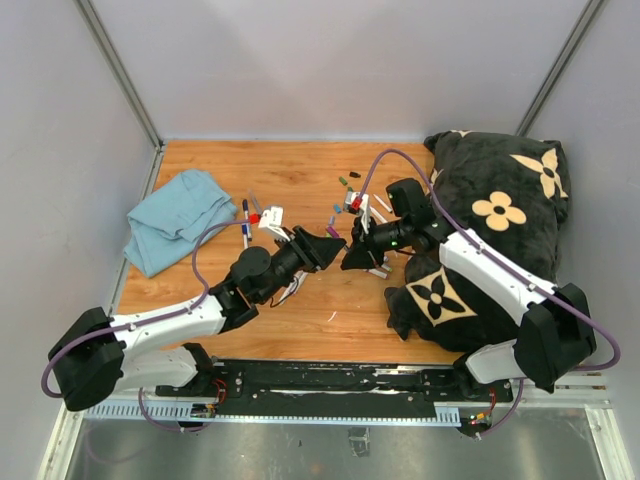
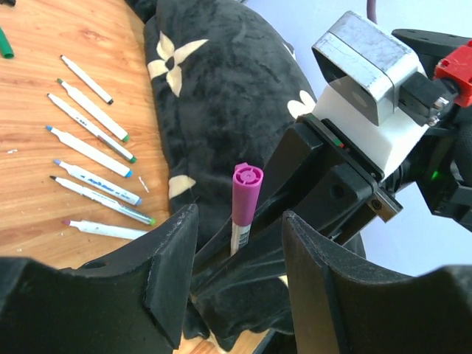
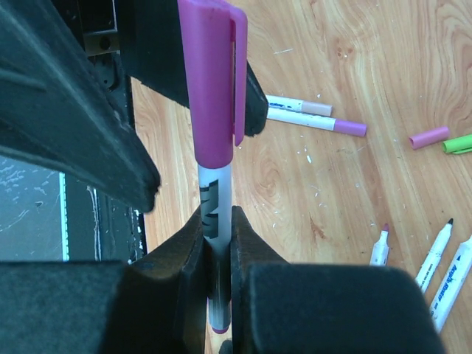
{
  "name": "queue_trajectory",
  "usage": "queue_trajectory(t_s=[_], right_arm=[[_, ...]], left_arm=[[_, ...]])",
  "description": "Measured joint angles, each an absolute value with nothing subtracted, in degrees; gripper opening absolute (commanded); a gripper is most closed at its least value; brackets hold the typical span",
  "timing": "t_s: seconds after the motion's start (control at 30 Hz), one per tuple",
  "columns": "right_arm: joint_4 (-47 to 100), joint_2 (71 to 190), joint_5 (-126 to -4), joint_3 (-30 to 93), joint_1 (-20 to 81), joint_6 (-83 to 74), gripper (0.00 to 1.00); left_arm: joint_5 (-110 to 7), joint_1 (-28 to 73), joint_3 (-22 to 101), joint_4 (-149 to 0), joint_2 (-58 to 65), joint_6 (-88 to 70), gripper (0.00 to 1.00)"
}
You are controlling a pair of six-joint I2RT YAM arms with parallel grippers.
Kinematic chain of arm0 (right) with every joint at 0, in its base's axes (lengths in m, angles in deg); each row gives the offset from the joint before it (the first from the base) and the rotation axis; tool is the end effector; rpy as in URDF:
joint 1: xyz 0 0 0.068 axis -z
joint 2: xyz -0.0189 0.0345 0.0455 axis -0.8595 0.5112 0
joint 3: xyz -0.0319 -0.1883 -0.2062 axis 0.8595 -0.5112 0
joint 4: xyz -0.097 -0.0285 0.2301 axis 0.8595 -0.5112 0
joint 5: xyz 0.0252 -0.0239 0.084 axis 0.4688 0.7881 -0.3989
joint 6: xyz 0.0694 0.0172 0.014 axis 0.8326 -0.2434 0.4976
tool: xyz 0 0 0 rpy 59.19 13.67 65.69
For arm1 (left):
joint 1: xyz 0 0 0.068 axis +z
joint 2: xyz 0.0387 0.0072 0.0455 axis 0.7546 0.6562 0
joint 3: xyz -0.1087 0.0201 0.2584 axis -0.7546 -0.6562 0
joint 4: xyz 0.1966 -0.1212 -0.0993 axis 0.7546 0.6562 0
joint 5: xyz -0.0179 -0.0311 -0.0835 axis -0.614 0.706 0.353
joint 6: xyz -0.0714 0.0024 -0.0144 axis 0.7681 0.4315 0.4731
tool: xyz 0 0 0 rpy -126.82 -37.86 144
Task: Open the pen caps
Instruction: Pick up the pen from the center of the board, then open the pen cap from the pen.
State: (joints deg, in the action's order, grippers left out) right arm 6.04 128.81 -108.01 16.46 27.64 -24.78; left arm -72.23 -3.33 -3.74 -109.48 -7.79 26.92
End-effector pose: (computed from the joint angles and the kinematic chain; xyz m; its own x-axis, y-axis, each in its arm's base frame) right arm 0.2292 0.1963 0.2908 -0.3393 -0.3784 -0.8612 -0.9406 0.1422 0.3081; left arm 0.1689 -0.1970 0.2809 -0.4503 -0.5933 -0.6672 0.4545 0.4909 -0.7433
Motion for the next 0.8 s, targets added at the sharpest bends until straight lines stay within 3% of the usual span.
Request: queue_trajectory(t_s=[0.33,0.47,0.6,0.63,0.8], right_arm=[[6.22,128.79,-104.93,16.46,25.78,-24.84,0.01],[6.19,128.79,-104.36,16.46,25.78,-24.87,0.01],[6.19,128.79,-103.94,16.46,25.78,-24.87,0.01],[6.19,128.79,-103.79,16.46,25.78,-24.89,0.03],[6.13,128.79,-103.77,16.46,25.76,-25.43,0.4]], left_arm=[[-73.78,-3.33,-0.99,-108.1,-5.32,27.75,0.39],[-74.94,-3.33,-0.71,-107.7,-5.32,27.97,0.25],[-75.57,-3.33,-0.51,-106.94,-5.32,28.08,0.03],[-75.59,-3.33,-0.38,-106.63,-5.32,27.93,0.01],[-75.57,-3.33,-0.18,-106.42,-5.32,27.77,0.0]])
